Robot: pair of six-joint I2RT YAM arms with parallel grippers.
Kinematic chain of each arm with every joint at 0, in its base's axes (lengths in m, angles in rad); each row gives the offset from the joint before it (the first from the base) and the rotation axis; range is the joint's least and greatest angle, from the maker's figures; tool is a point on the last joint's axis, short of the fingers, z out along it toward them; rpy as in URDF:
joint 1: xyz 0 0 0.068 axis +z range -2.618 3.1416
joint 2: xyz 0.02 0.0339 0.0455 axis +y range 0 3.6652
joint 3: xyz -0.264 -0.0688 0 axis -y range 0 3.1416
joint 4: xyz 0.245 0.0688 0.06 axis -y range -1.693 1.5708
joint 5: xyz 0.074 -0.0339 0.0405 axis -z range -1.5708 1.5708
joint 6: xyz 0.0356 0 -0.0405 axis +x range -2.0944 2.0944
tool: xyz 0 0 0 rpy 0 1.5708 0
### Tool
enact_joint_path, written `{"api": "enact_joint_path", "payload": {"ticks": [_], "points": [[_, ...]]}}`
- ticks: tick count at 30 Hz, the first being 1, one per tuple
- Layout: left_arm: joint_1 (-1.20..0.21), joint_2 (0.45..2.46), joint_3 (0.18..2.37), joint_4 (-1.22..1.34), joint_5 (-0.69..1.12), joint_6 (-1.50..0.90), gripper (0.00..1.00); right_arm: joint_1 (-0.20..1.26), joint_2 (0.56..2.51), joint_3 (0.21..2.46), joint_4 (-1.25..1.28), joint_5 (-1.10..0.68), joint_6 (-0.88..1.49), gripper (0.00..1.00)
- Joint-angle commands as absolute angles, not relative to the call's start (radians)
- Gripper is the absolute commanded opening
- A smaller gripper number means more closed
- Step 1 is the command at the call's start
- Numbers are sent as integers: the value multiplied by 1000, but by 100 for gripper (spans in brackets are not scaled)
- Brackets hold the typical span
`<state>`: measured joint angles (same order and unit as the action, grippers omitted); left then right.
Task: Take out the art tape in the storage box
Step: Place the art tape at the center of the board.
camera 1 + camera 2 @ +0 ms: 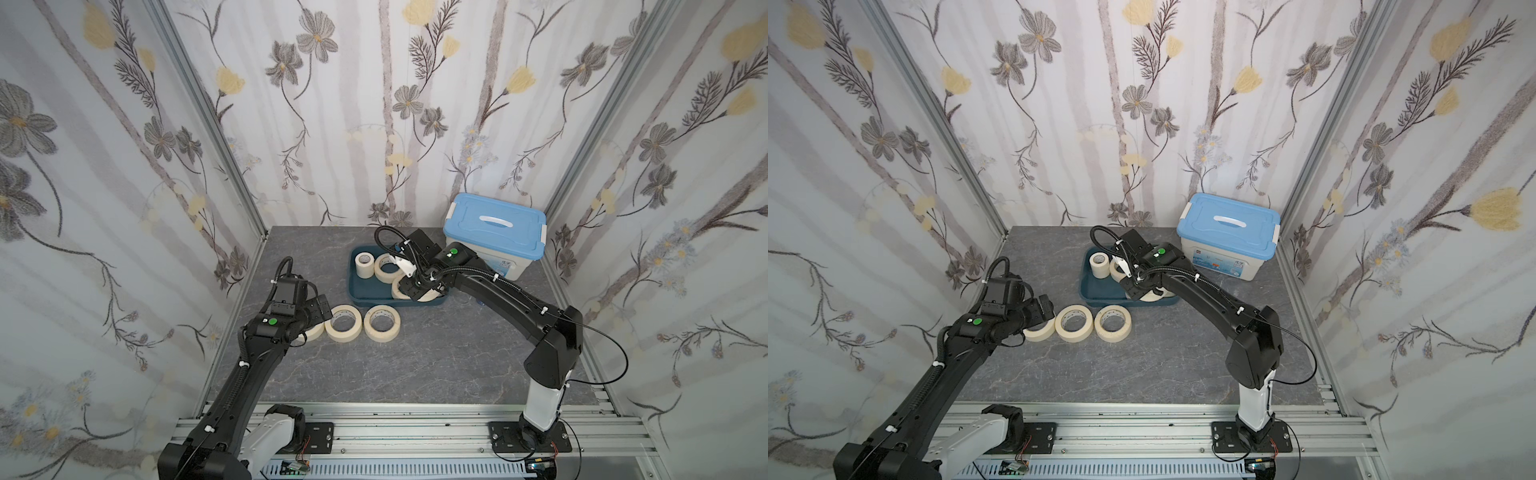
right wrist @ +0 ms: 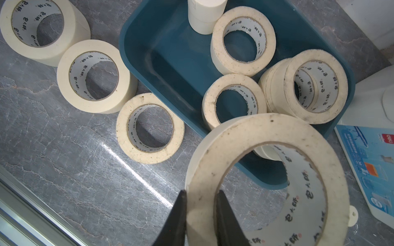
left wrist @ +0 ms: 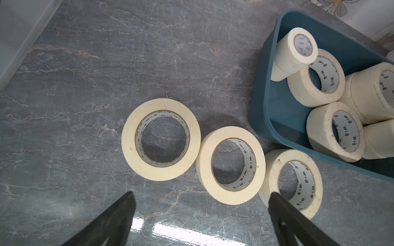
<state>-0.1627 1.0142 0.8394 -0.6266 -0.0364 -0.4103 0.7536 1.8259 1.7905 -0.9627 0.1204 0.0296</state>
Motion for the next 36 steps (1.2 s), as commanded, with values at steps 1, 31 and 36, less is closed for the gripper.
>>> {"api": "enact_joint_path", "payload": {"ticks": [1, 31, 36], "points": [[-163, 1012, 843, -637, -52, -400, 100, 760, 1757, 1690, -869, 150, 79, 14], [-163, 1019, 837, -627, -60, -400, 100, 846, 1679, 1227, -578, 173, 188, 13], [-162, 1022, 836, -626, -61, -400, 100, 854, 1711, 1220, -540, 185, 180, 13]]}}
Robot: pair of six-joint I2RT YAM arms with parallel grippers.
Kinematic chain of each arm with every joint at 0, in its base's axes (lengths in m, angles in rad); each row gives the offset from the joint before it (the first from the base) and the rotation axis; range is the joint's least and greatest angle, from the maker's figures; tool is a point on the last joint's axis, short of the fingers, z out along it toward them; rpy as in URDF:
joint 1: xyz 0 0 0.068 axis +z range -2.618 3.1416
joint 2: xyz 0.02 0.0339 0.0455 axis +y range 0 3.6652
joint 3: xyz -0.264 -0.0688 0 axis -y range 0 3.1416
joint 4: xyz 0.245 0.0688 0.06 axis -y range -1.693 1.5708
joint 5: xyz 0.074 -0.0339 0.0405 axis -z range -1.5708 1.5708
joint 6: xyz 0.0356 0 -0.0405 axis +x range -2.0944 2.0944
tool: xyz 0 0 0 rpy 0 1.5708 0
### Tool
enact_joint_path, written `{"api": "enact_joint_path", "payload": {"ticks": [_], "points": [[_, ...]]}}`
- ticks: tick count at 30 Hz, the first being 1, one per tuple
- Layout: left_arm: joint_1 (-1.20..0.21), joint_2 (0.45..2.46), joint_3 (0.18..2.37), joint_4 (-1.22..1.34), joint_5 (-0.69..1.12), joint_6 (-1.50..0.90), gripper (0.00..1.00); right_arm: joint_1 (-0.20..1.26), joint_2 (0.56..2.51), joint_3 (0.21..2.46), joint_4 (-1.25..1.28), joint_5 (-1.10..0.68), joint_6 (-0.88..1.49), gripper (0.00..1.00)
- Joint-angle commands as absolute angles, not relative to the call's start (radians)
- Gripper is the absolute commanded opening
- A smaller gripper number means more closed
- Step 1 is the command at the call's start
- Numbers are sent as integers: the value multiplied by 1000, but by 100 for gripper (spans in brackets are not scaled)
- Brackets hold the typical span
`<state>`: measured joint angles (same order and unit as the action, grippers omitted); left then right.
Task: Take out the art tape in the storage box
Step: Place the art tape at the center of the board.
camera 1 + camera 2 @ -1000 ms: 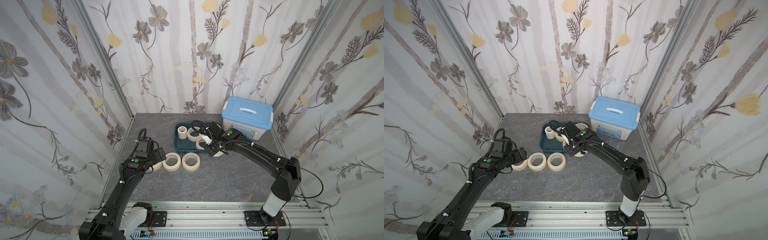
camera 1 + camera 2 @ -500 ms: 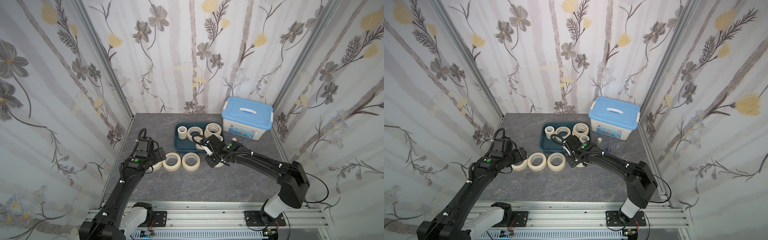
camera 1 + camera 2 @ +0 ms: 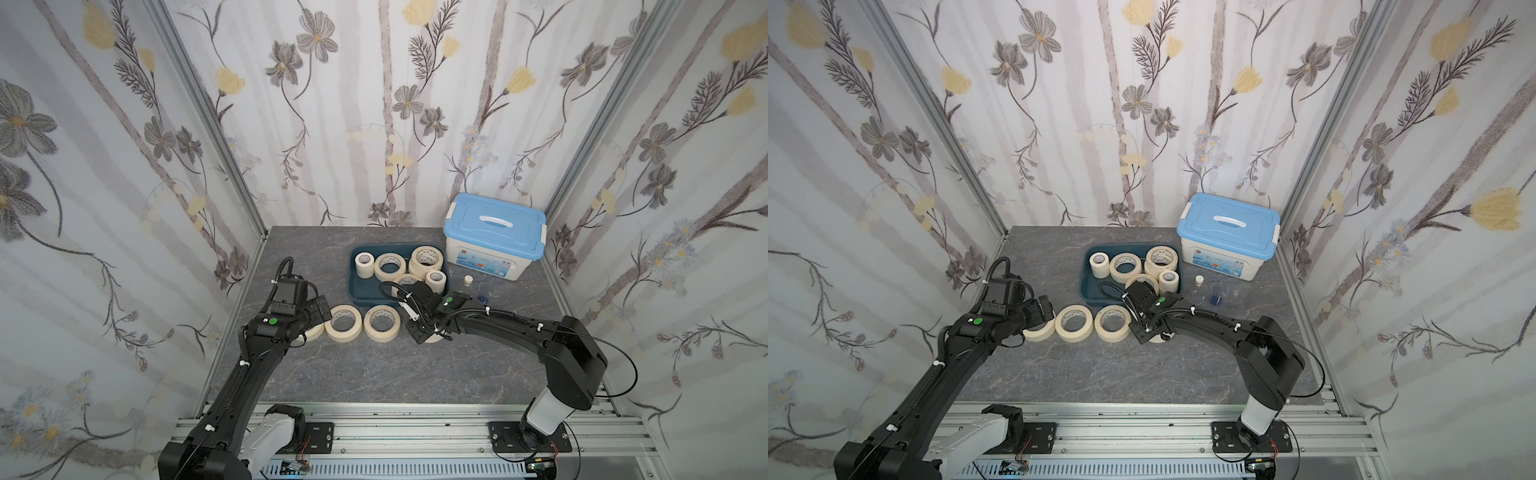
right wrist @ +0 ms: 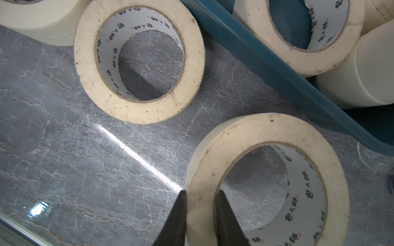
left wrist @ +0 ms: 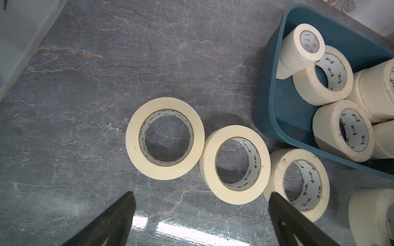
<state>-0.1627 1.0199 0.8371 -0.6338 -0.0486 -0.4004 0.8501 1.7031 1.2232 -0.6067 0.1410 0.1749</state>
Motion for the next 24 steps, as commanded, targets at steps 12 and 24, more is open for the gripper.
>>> {"api": "enact_joint_path", "payload": {"ticks": [12, 24], "points": [[-163, 1031, 834, -624, -64, -397, 100, 856, 1777, 1232, -481, 196, 172, 13], [-163, 1043, 834, -621, -64, -399, 100, 854, 1831, 1254, -454, 196, 172, 14]]}}
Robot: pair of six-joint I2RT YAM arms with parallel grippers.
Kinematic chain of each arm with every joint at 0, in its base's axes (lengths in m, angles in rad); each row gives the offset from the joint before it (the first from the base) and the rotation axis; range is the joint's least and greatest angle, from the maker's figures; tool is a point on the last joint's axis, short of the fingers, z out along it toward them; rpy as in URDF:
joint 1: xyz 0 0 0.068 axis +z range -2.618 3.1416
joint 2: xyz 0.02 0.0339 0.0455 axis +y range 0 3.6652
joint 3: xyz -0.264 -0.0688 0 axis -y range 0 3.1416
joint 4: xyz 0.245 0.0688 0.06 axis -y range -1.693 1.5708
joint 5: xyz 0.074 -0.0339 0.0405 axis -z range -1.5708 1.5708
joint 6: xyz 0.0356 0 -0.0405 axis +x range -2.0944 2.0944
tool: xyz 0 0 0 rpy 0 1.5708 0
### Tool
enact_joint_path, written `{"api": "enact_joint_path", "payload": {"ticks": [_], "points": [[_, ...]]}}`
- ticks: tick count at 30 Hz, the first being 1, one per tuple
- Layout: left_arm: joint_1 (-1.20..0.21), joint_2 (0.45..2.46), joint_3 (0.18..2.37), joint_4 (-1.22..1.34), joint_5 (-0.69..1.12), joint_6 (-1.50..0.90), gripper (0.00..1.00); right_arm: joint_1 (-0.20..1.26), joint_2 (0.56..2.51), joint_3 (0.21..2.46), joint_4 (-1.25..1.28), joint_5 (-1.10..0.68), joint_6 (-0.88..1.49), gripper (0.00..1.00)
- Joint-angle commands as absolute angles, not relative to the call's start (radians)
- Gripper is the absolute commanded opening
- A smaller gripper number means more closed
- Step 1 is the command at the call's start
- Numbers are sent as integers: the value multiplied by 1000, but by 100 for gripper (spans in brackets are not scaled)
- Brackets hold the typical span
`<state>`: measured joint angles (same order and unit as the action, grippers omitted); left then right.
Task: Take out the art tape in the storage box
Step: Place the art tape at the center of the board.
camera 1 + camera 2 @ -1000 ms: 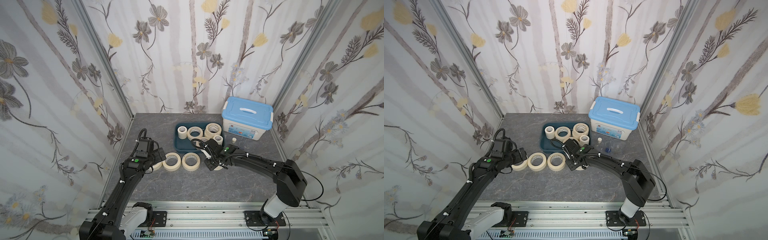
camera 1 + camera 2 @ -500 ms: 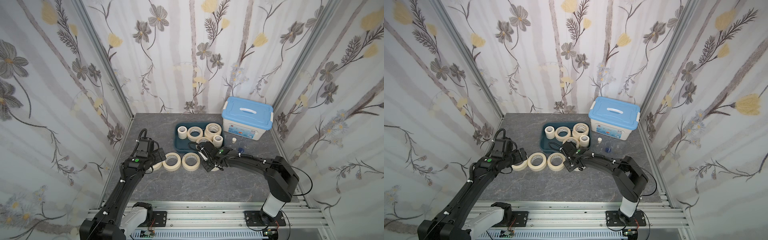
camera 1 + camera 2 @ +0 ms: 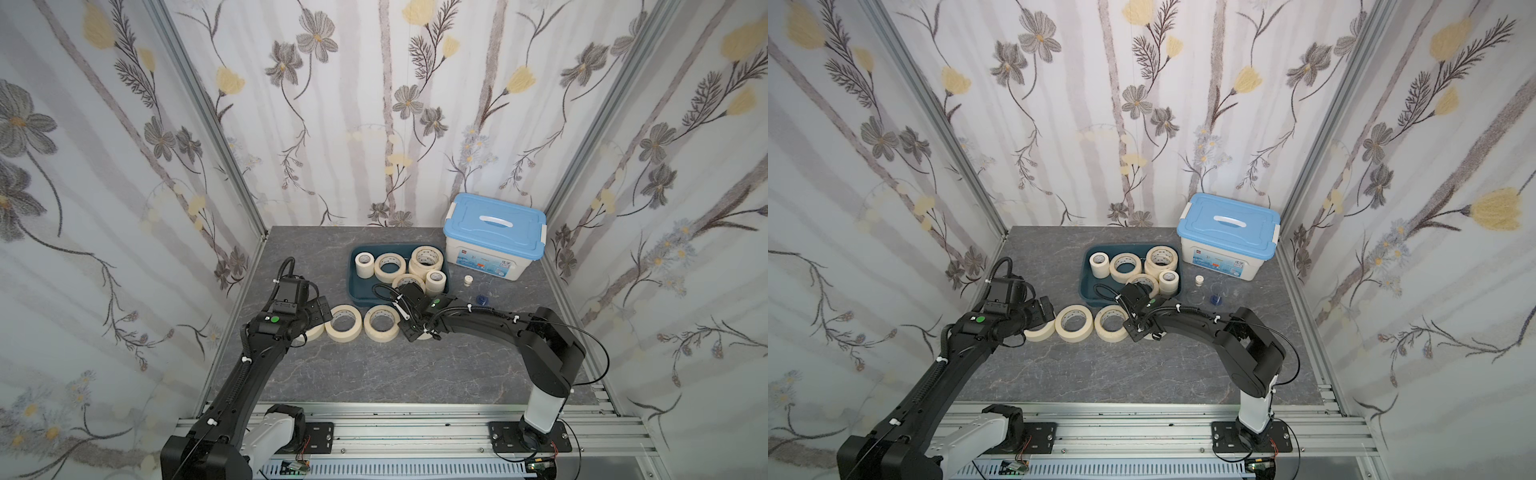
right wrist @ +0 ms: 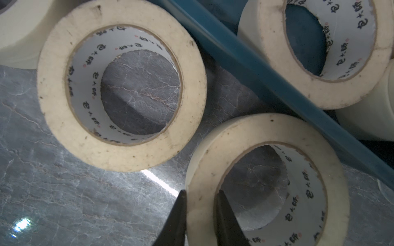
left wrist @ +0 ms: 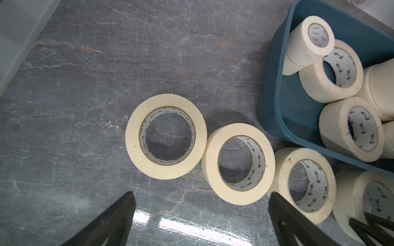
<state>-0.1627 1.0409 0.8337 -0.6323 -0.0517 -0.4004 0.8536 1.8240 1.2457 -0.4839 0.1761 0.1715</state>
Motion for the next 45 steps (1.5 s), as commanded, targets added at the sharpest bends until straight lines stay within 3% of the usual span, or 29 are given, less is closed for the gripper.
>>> {"api": "enact_joint_path", "payload": {"ticks": [1, 29, 45], "points": [[-163, 1043, 834, -621, -64, -399, 100, 854, 1834, 1255, -453, 196, 172, 14], [-163, 1068, 862, -618, -54, -399, 100, 853, 1892, 1249, -440, 215, 174, 20], [-162, 1077, 871, -620, -27, -401, 100, 851, 1791, 1240, -464, 195, 176, 40]]}}
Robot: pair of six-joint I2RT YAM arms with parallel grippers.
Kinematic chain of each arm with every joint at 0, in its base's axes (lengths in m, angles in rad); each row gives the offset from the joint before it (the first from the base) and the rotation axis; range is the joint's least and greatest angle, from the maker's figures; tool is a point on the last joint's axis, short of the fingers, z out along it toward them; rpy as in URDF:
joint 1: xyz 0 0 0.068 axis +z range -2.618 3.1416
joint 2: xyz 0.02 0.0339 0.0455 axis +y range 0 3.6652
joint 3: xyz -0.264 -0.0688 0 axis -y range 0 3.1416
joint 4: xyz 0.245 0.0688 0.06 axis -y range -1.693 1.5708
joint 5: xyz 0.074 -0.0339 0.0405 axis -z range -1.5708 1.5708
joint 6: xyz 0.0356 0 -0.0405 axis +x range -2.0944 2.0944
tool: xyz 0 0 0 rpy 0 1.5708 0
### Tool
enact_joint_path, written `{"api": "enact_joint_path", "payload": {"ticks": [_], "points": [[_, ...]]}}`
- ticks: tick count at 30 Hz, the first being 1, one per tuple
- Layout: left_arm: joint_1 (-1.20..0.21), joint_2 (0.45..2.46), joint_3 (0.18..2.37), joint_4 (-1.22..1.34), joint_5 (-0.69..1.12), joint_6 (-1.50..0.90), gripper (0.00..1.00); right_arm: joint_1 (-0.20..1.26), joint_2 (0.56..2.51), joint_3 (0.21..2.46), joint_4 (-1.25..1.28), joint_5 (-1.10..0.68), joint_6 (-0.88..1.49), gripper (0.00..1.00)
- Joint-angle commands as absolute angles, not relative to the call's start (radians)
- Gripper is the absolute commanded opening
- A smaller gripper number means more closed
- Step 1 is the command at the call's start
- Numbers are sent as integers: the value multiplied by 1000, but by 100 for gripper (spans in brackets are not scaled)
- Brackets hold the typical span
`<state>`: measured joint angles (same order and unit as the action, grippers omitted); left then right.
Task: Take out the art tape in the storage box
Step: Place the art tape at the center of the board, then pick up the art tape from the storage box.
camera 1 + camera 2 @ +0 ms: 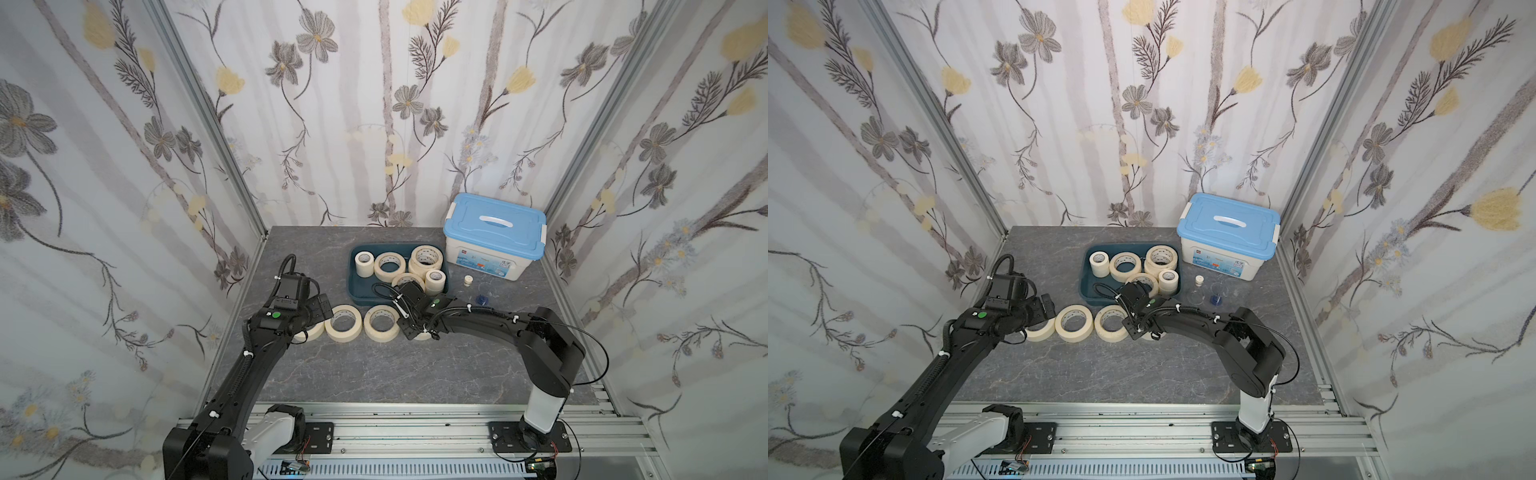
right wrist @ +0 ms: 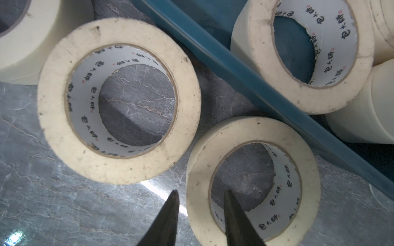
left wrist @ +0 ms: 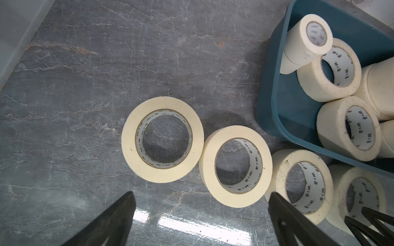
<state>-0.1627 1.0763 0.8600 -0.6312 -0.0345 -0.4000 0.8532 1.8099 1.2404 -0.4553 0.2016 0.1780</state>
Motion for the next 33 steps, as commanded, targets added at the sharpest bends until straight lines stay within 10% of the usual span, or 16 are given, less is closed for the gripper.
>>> {"api": "enact_joint_path", "payload": {"ticks": [1, 33], "points": [[-162, 1077, 874, -621, -24, -402, 100, 851, 1785, 1240, -468, 193, 176, 40], [-264, 1349, 1179, -705, 173, -436, 100, 695, 1459, 1170, -536, 87, 248, 70]]}}
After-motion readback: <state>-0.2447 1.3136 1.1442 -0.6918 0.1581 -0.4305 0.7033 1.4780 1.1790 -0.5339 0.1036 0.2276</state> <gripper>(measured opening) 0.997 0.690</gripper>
